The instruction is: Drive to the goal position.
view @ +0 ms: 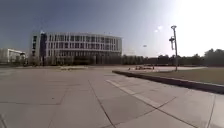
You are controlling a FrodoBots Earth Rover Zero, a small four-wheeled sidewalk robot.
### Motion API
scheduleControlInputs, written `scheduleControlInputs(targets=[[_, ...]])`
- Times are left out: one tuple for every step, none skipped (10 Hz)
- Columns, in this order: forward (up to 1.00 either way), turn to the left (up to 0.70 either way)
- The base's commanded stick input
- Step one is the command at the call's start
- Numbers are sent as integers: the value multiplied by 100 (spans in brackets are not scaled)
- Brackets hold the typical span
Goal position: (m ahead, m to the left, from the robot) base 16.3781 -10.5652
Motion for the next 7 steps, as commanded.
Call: scheduleControlInputs(targets=[[6,0],[6,0],[6,0],[6,0],[5,0],[6,0],[5,0]])
